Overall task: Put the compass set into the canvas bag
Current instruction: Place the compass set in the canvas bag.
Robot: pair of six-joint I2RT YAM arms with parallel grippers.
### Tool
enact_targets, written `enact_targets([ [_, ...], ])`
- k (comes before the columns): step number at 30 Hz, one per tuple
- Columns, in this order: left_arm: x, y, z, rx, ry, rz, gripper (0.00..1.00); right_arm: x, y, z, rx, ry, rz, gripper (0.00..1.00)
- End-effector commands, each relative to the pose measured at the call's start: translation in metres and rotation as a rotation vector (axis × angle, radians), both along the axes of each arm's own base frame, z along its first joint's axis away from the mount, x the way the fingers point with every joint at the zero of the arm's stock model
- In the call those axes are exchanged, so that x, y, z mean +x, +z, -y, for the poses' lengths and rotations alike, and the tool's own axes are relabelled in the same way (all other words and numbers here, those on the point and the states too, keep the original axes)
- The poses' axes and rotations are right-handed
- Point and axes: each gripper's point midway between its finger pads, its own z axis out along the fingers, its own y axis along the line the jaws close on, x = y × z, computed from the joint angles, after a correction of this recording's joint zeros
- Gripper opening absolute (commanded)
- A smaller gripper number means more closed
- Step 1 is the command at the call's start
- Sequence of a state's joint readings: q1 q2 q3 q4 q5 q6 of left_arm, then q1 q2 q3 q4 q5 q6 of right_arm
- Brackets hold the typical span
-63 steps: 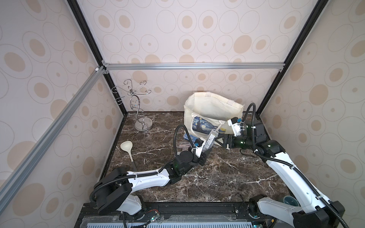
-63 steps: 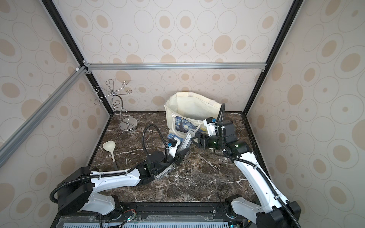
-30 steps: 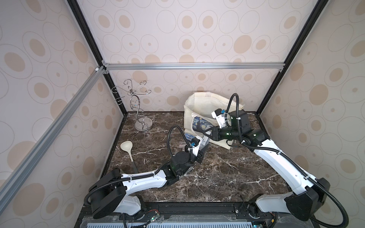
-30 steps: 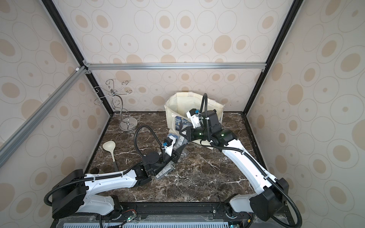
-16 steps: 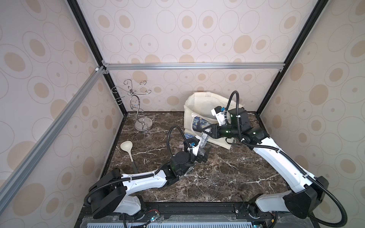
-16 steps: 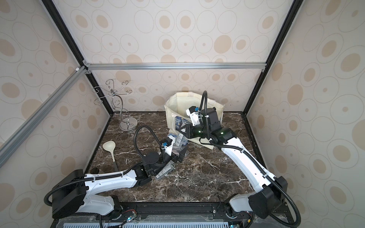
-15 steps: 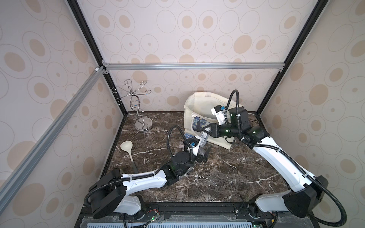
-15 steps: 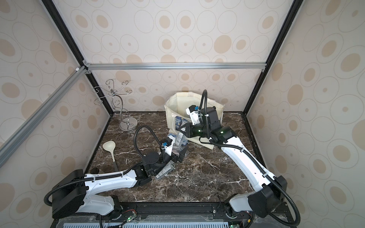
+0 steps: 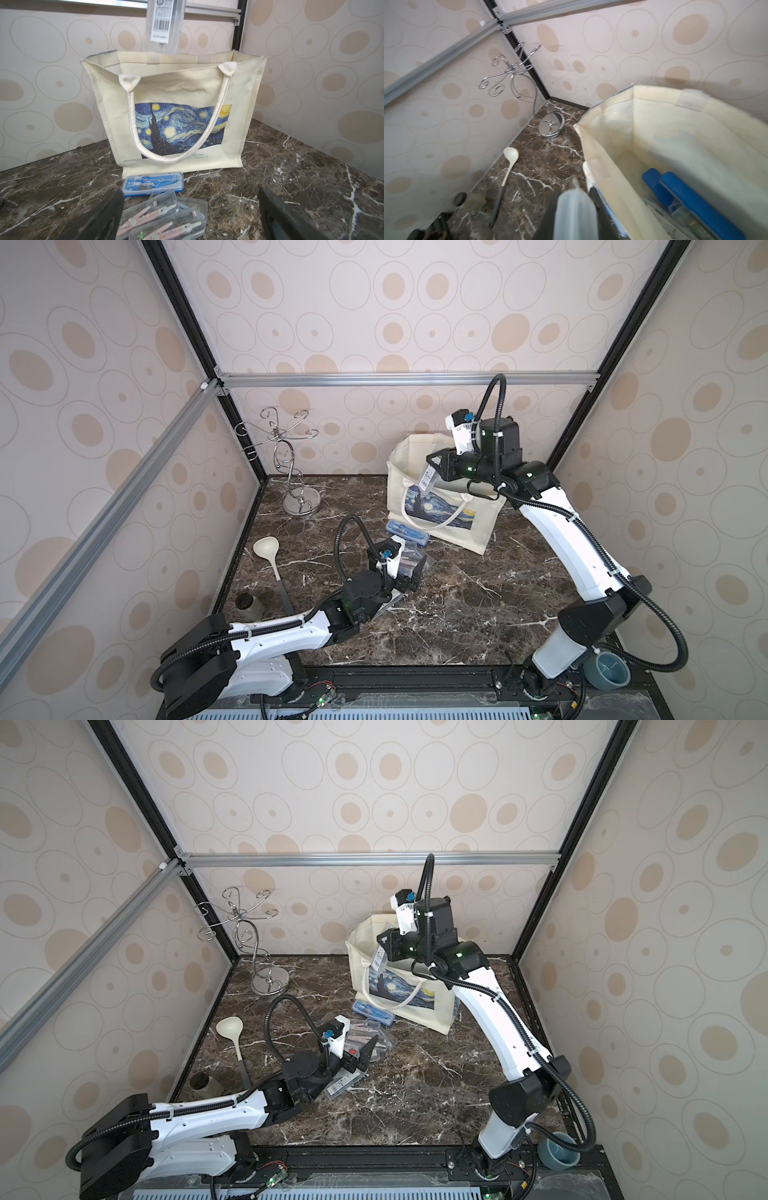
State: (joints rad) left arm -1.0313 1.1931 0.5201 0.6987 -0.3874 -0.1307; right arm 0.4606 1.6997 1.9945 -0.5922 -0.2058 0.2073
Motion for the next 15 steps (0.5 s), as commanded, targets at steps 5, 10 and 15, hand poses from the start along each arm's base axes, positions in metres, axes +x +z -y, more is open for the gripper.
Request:
enact_targets([
  [5, 0.005, -0.002, -0.009, 0.009, 0.052, -0.017, 1.0, 0.061, -0.014, 0.069, -0.211, -0.301, 0.036, 0.12],
  [10, 0.01, -0.006, -0.003, 0.02, 0.049, -0.024, 1.0, 0.086, -0.058, 0.103, -0.361, -0.409, -0.034, 0.12],
  [15, 0.014, -0.015, 0.003, 0.037, 0.045, -0.047, 1.0, 0.094, -0.112, 0.12, -0.442, -0.437, -0.142, 0.1],
])
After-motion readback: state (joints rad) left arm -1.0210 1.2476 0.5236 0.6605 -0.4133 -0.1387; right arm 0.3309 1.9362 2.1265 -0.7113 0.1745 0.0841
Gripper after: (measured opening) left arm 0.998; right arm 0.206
